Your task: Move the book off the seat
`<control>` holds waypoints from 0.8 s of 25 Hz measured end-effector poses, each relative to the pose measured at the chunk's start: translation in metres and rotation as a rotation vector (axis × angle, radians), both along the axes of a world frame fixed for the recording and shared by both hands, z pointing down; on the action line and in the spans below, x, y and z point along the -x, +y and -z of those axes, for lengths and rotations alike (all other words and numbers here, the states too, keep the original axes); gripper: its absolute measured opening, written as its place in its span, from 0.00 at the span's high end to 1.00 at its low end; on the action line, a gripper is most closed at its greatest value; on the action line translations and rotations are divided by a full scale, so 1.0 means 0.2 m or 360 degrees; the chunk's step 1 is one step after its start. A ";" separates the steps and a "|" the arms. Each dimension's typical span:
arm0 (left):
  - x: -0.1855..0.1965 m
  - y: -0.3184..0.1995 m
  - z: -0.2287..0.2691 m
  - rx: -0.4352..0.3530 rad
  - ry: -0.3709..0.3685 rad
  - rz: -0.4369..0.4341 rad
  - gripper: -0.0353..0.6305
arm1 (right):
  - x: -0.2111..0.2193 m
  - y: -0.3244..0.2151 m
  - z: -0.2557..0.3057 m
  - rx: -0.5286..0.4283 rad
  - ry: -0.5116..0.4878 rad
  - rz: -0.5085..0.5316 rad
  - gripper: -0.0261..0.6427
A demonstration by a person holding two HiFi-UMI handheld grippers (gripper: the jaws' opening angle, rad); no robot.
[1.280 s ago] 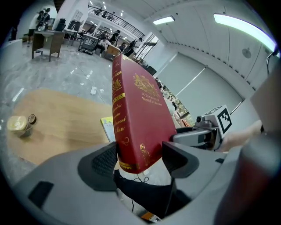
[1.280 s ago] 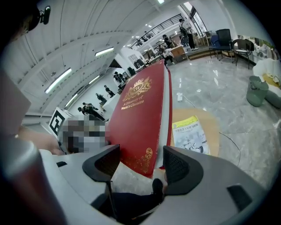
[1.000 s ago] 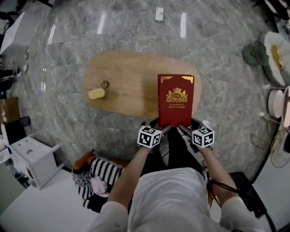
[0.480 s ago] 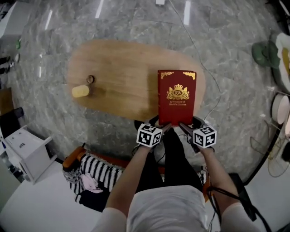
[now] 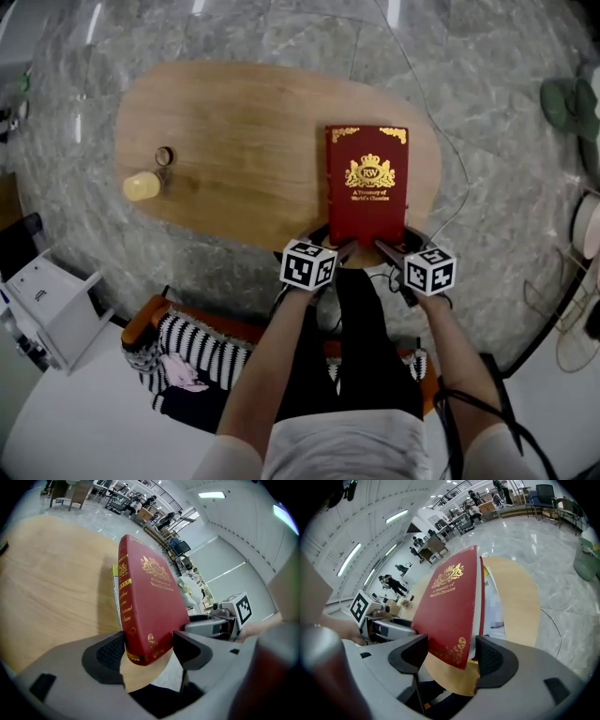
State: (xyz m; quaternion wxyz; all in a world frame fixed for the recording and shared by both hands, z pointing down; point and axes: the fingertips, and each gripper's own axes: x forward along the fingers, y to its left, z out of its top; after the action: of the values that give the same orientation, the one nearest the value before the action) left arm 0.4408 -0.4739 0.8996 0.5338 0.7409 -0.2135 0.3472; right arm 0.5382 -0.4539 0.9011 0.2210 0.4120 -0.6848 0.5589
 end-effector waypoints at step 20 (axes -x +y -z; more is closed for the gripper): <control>0.06 -0.03 -0.11 0.0042 -0.0187 0.0082 0.46 | -0.13 -0.02 -0.08 0.0035 0.0052 -0.0096 0.48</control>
State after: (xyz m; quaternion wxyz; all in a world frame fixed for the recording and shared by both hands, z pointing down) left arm 0.4295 -0.4796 0.9226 0.5389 0.7063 -0.2589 0.3790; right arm 0.5638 -0.4574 0.9170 0.2198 0.4390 -0.6622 0.5660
